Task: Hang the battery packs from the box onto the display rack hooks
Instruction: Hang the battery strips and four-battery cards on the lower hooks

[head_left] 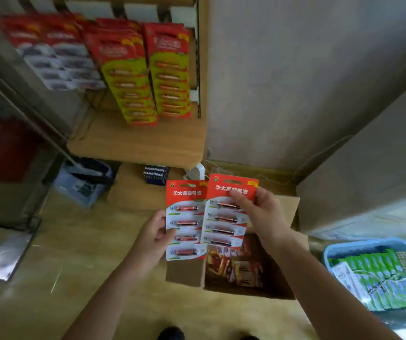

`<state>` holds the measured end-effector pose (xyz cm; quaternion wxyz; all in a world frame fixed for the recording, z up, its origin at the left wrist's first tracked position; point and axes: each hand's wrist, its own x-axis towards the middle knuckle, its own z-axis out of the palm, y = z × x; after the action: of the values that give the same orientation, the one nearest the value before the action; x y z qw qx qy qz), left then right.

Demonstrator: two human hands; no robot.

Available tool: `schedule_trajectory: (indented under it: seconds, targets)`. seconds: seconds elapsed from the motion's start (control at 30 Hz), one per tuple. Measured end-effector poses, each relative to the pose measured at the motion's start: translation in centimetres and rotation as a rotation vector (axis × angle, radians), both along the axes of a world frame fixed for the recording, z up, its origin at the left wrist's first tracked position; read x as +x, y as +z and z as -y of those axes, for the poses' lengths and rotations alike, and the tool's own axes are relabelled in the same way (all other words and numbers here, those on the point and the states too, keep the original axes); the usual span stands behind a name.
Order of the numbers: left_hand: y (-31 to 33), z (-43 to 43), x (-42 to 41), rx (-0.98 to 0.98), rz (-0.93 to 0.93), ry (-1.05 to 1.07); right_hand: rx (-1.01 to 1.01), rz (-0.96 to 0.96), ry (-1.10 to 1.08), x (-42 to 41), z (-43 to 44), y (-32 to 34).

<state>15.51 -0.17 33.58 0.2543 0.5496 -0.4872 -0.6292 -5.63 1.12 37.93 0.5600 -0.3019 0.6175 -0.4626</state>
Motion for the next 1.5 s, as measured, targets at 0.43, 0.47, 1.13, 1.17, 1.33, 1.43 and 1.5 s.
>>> schedule_trajectory:
  seconds: [0.43,0.47,1.13,1.17,1.33,1.43,1.5]
  targets:
    - [8.3,6.4,21.1,-0.278,0.012,0.180,-0.223,0.027,-0.066,21.0,9.1,9.4]
    - [8.8,7.3,22.6,-0.297,0.009,0.179,-0.224,0.034,-0.088,22.7,9.9,9.8]
    - [9.9,21.6,29.8,-0.396,0.014,0.212,-0.247,-0.203,-0.200,32.6,21.9,9.0]
    - [9.8,21.9,29.7,-0.393,0.020,0.214,-0.249,-0.198,-0.204,32.4,22.1,8.7]
    - [8.7,23.7,29.2,-0.394,0.050,0.174,-0.275,-0.226,-0.223,31.6,23.9,7.7]
    - [8.3,24.3,29.1,-0.414,0.041,0.146,-0.283,-0.231,-0.216,31.2,25.3,7.5]
    - [8.1,24.2,29.3,-0.406,0.014,0.150,-0.294,-0.250,-0.214,31.0,26.0,7.3]
